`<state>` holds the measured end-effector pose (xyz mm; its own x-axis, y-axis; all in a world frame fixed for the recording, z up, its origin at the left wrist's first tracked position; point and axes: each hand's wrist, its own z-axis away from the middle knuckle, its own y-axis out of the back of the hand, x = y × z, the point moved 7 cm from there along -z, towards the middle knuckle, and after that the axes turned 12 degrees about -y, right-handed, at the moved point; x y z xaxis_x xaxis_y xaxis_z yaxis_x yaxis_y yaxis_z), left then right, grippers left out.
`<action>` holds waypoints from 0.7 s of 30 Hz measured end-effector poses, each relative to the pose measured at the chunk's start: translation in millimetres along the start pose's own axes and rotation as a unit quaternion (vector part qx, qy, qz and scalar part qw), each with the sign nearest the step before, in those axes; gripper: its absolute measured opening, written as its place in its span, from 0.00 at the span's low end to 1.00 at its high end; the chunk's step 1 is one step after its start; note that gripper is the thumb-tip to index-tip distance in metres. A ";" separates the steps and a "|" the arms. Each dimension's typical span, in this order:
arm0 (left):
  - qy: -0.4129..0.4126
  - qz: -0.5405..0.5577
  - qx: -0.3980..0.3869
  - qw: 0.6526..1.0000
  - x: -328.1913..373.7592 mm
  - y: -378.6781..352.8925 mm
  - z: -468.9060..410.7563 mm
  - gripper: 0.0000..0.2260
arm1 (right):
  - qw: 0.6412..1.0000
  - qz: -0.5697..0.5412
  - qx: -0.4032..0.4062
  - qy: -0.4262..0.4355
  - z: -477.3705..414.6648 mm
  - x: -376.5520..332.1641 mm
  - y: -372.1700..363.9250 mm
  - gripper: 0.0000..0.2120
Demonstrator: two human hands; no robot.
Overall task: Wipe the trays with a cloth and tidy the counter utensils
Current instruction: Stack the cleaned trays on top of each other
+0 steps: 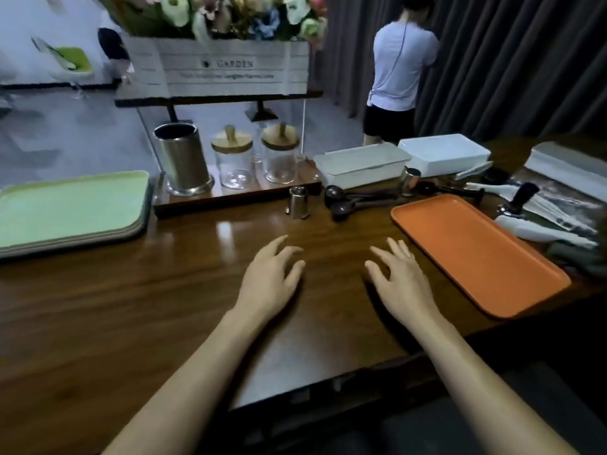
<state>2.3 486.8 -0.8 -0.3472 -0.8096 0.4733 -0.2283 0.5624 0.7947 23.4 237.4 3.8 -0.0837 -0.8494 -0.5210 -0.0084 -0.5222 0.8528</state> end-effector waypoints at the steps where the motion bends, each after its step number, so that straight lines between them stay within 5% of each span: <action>1: -0.003 0.009 -0.010 1.000 19.0 -17.0 -5.4 0.15 | 1.000 0.019 0.006 -0.007 -4.5 19.8 11.7 0.23; 7: 0.014 0.045 -0.046 0.998 98.3 -81.8 -22.2 0.15 | 0.994 0.096 -0.034 -0.043 -29.1 95.5 39.1 0.26; 21: 0.106 0.039 -0.008 0.994 117.9 -89.3 0.2 0.26 | 0.997 -0.072 -0.019 0.038 29.8 111.6 65.3 0.10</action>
<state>-18.3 341.2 -16.0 -0.1630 -0.7818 0.6018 -0.1930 0.6234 0.7577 -16.1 110.7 2.4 -0.0094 -0.7678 -0.6406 0.0228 -0.6406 0.7675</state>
